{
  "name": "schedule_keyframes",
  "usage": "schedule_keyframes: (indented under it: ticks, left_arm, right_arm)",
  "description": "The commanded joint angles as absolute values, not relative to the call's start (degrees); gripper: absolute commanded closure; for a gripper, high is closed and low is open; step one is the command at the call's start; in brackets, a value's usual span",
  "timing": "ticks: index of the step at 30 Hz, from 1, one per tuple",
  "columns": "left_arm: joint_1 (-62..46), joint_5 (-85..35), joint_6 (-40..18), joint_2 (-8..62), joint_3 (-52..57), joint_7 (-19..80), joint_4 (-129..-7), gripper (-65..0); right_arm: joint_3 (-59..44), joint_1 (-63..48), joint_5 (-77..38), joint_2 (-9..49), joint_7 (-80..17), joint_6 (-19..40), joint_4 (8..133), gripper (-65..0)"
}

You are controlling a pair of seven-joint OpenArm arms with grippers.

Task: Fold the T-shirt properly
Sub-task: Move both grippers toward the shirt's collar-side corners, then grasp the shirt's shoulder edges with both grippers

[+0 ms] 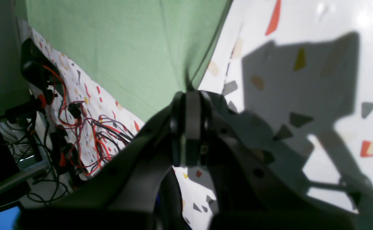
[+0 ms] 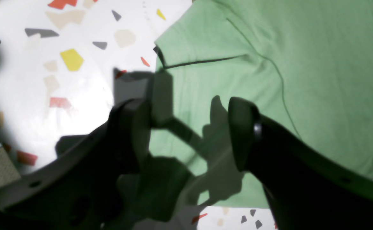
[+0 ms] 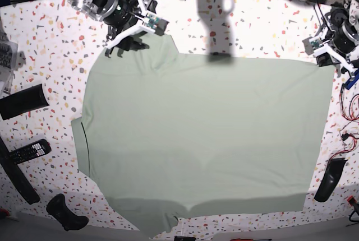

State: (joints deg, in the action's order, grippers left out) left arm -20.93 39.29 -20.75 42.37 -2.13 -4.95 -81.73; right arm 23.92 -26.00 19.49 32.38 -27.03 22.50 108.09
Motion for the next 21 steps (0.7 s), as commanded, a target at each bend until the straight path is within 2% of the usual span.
schedule_keyframes:
  ticks: [1,3,8,11,15,21]
  left_arm:
    - [-20.95,39.35,-20.75,43.35,-1.67,-5.02,-82.11,0.0]
    - [-20.97,39.35,-20.75,43.35,-1.67,-5.02,-82.11,0.0]
    - [-20.97,39.38,-20.73,43.35,-1.67,-5.02,-82.11,0.0]
    - [-20.97,39.35,-20.75,43.35,-1.67,-5.04,-82.11,0.0]
    - [-20.97,39.35,-20.73,43.38,-1.67,-5.02,-82.11,0.0]
    - [-20.97,39.38,-20.73,43.38,-1.67,-4.99,-82.11,0.0]
  right_arm:
    - [23.64,-25.87,20.82,33.17,-29.85,22.13,108.4,-30.2]
    - [23.64,-25.85,20.82,33.17,-31.07,21.96,108.4,-25.4]
    - [23.64,-25.67,20.86,33.17,-33.47,18.44,108.38,-23.4]
    - [23.64,-25.74,20.82,33.17,-33.5,18.37,108.38,-11.9]
    - [23.64,-25.74,20.84,33.17,-33.5,18.37,108.4,-0.1]
    - [23.64,-25.74,20.88,33.17,-33.52,18.37,108.47,0.0]
